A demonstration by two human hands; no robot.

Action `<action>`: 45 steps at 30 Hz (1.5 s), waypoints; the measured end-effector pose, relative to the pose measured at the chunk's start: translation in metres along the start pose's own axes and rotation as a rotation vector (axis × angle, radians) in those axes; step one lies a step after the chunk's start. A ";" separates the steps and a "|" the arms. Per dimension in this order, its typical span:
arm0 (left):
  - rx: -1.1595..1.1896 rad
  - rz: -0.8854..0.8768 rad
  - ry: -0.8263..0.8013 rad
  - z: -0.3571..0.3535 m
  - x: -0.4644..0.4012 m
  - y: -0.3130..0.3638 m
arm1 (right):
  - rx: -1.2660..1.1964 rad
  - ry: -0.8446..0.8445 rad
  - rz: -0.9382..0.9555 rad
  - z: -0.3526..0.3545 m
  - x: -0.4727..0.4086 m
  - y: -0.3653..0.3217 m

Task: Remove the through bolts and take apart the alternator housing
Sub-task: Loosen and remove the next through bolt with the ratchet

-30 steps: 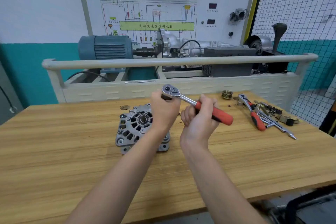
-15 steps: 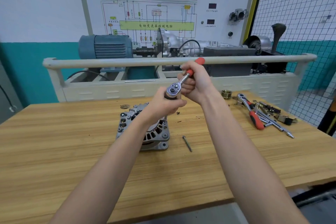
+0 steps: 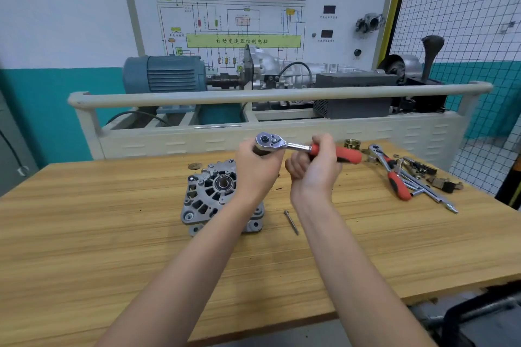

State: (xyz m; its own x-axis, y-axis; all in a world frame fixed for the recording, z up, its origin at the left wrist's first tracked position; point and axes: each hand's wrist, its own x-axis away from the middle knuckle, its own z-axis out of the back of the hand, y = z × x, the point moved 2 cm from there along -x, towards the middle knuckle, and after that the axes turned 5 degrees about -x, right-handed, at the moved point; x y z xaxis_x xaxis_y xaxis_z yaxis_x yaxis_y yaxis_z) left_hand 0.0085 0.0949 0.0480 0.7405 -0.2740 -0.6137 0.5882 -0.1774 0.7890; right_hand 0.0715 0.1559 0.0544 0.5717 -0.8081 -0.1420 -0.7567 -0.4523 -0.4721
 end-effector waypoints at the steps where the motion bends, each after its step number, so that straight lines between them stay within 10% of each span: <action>1: -0.034 -0.002 -0.055 0.002 0.000 0.002 | 0.051 -0.039 -0.061 -0.003 -0.009 -0.004; 8: -0.103 0.076 -0.544 0.012 -0.016 0.015 | 0.382 -0.426 -0.515 -0.040 -0.059 -0.017; 21: -0.016 0.108 -0.027 0.001 -0.016 0.003 | 0.013 -0.011 0.130 -0.001 0.020 0.007; 31: -0.083 0.126 -0.584 0.018 -0.028 0.020 | 0.284 -0.346 -0.456 -0.035 -0.057 -0.014; 39: -0.033 0.080 -0.230 0.006 -0.022 0.006 | 0.106 -0.025 -0.009 -0.007 -0.016 0.000; 45: -0.003 0.088 0.039 -0.001 -0.012 0.001 | 0.035 -0.083 0.146 0.003 0.016 0.009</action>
State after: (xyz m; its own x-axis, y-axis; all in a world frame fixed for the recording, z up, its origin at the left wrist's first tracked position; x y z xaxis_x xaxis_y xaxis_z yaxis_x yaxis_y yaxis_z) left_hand 0.0008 0.0988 0.0563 0.8014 -0.2509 -0.5429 0.5215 -0.1515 0.8397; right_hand 0.0747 0.1398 0.0449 0.4821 -0.8295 -0.2821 -0.8227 -0.3178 -0.4714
